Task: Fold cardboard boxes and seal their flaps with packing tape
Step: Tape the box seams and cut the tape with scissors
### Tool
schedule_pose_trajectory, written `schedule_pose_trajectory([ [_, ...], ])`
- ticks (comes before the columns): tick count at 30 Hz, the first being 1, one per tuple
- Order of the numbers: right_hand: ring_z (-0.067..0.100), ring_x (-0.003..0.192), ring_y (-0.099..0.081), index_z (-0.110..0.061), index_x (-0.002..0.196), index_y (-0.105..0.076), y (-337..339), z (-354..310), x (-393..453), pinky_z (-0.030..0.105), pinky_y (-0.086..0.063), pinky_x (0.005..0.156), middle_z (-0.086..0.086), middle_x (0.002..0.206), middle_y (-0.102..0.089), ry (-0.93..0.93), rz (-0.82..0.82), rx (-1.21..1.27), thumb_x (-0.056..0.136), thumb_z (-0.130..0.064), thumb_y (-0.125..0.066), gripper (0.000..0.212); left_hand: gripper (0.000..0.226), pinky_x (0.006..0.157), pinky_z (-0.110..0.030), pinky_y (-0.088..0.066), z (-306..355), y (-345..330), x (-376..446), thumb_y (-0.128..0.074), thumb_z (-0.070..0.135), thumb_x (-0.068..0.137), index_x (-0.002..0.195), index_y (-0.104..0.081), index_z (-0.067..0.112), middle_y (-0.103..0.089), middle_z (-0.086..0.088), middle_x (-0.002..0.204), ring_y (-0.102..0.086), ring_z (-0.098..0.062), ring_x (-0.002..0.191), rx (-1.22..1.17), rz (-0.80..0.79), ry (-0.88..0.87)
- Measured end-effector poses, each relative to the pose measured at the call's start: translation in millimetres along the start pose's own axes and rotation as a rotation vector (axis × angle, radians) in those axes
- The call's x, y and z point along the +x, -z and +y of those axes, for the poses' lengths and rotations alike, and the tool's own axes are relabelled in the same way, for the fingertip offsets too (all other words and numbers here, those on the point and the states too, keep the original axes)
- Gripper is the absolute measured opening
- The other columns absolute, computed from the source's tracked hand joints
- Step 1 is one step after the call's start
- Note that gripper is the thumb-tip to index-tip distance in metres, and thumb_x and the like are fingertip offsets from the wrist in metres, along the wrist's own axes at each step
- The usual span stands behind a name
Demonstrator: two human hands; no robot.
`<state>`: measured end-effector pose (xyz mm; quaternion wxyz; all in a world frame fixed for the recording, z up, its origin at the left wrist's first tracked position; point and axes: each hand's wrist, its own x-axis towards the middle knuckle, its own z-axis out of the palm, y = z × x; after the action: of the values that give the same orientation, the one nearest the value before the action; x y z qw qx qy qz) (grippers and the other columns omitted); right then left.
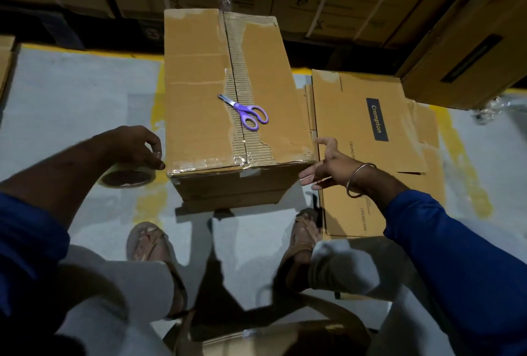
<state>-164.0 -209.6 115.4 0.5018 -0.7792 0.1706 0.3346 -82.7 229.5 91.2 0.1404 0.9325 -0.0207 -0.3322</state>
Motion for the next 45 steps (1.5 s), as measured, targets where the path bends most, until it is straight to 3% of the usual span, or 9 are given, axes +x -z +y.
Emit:
schedule_pose_trajectory([
  [4,0.038,0.096,-0.076,-0.050,0.152,0.023,-8.6,-14.6,-4.5,0.043,-0.063,0.075,0.030,0.117,-0.070,-0.038,-0.030,0.037,0.098,0.014,-0.052,0.112,0.025,0.088,-0.036,-0.050,-0.4,-0.6,-0.6,-0.094,0.041,0.071,0.077,-0.075,0.024,-0.073,0.002,0.095,-0.064,-0.022,0.095,0.005,0.002,0.010],
  [7,0.039,0.089,-0.076,-0.043,0.157,0.013,3.5,-19.2,-4.8,0.052,-0.063,0.079,0.028,0.103,-0.074,-0.094,-0.013,-0.206,0.094,0.012,-0.059,0.111,0.026,0.092,-0.039,-0.052,-3.9,-0.9,0.4,-0.095,0.041,0.069,0.075,-0.075,0.025,-0.073,0.001,0.097,-0.065,-0.023,0.097,0.006,-0.013,0.012],
  [9,0.029,0.077,-0.077,-0.028,0.156,-0.020,11.3,-19.1,-3.5,0.040,-0.061,0.068,0.015,0.088,-0.078,-0.006,0.097,-0.446,0.096,0.002,-0.059,0.078,0.026,0.093,-0.039,-0.051,-5.9,-0.6,-0.7,-0.095,0.040,0.069,0.075,-0.076,0.024,-0.072,-0.001,0.098,-0.065,-0.024,0.098,-0.005,-0.019,0.021],
  [11,0.023,0.075,-0.073,-0.020,0.129,-0.058,13.0,-20.7,1.3,0.043,-0.061,0.072,0.007,0.084,-0.076,0.181,0.297,-0.613,0.096,-0.010,-0.061,0.035,0.026,0.092,-0.037,-0.050,-6.9,-0.8,-2.6,-0.095,0.038,0.070,0.076,-0.075,0.022,-0.072,-0.002,0.098,-0.065,-0.025,0.099,-0.043,-0.003,0.030],
  [13,0.022,0.083,-0.068,-0.019,0.101,-0.069,5.3,-26.6,9.2,0.047,-0.059,0.079,0.004,0.089,-0.073,0.362,0.438,-0.634,0.097,-0.019,-0.060,0.010,0.025,0.091,-0.036,-0.048,-7.6,-2.0,-4.0,-0.094,0.037,0.072,0.078,-0.075,0.022,-0.071,-0.002,0.099,-0.063,-0.025,0.101,-0.088,0.023,0.036],
  [18,0.020,0.089,-0.061,-0.021,0.099,-0.071,-41.2,-57.8,42.0,0.037,-0.053,0.076,0.000,0.096,-0.065,0.599,0.527,-0.761,0.098,-0.030,-0.057,0.016,0.017,0.092,-0.038,-0.050,-12.5,-0.2,-5.5,-0.088,0.026,0.081,0.082,-0.075,0.016,-0.074,-0.005,0.099,-0.067,-0.028,0.102,-0.293,0.124,0.020],
  [23,0.017,0.093,-0.052,-0.019,0.114,-0.068,-78.6,-87.5,72.0,0.033,-0.045,0.070,0.002,0.111,-0.058,0.555,0.622,-0.807,0.097,-0.042,-0.060,0.030,0.005,0.064,-0.023,-0.041,-15.9,-6.0,-6.4,-0.073,0.010,0.094,0.093,-0.070,0.006,-0.066,0.000,0.087,-0.059,-0.017,0.080,-0.462,0.251,0.042],
  [32,0.023,0.111,-0.047,-0.021,0.115,-0.066,-79.8,-104.8,89.4,0.039,-0.051,0.074,0.005,0.123,-0.049,0.388,0.614,-0.871,0.090,-0.042,-0.075,0.033,0.023,0.093,-0.046,-0.055,-26.8,-12.5,6.7,-0.084,0.034,0.085,0.091,-0.068,0.020,-0.072,-0.011,0.109,-0.067,-0.033,0.105,-0.625,0.304,0.149],
  [45,0.032,0.080,-0.061,-0.005,0.092,-0.076,-8.2,-110.9,83.8,0.033,-0.040,0.063,0.014,0.084,-0.067,0.359,0.697,-0.766,0.089,-0.030,-0.072,0.026,0.018,0.091,-0.040,-0.056,-0.9,-18.9,30.3,-0.077,0.037,0.086,0.090,-0.066,0.024,-0.071,-0.011,0.109,-0.065,-0.031,0.102,-0.507,0.394,0.243],
])
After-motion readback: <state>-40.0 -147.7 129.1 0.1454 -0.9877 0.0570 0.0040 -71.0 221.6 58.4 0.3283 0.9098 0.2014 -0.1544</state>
